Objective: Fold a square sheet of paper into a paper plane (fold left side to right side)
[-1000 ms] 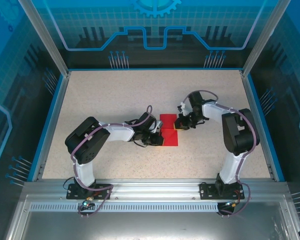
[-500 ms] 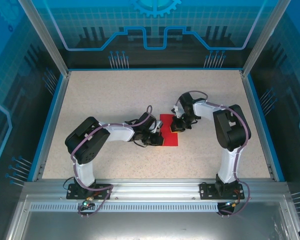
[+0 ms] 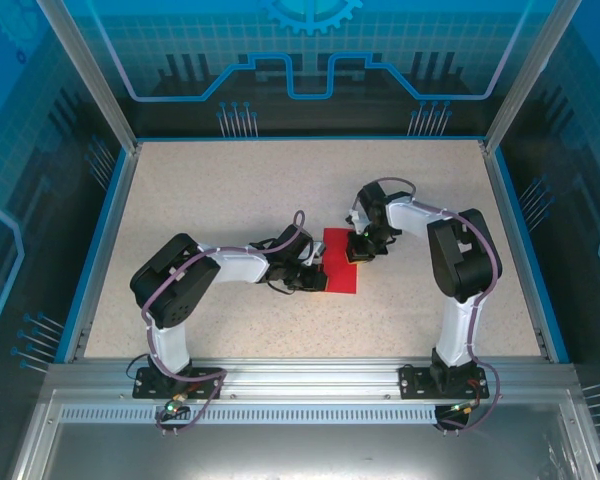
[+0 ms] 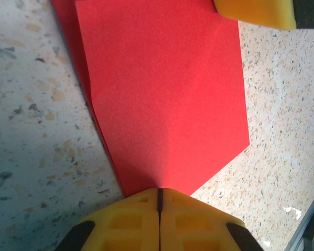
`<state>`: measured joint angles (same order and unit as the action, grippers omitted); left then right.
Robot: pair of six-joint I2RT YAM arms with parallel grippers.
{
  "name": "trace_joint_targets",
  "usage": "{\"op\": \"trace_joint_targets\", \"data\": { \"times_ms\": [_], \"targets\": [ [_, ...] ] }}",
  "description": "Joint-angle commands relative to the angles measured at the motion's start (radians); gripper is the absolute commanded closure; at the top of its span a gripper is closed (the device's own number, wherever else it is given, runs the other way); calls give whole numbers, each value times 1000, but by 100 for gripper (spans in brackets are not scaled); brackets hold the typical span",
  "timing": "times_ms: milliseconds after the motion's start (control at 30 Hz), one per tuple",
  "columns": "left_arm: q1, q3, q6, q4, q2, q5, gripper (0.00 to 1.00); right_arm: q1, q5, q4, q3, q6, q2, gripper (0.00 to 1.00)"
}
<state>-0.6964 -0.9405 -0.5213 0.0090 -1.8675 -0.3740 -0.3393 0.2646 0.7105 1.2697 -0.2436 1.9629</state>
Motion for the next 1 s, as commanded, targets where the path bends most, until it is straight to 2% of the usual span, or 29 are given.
{"op": "trace_joint_targets", "data": {
  "times_ms": [0, 133, 500, 733, 967],
  "targets": [
    [-5, 26, 26, -122, -32, 46, 94, 27, -93, 36, 19, 16, 4, 98],
    [-6, 27, 24, -121, -30, 46, 94, 32, -144, 58, 22, 20, -4, 98],
    [-6, 26, 24, -123, -28, 46, 94, 65, -182, 68, 10, 41, -31, 98],
    [-7, 23, 24, -121, -19, 44, 94, 34, -45, -3, -50, 43, -167, 97],
    [-8, 20, 24, -125, -12, 43, 94, -33, 85, -54, -87, 19, -129, 97]
  ]
}}
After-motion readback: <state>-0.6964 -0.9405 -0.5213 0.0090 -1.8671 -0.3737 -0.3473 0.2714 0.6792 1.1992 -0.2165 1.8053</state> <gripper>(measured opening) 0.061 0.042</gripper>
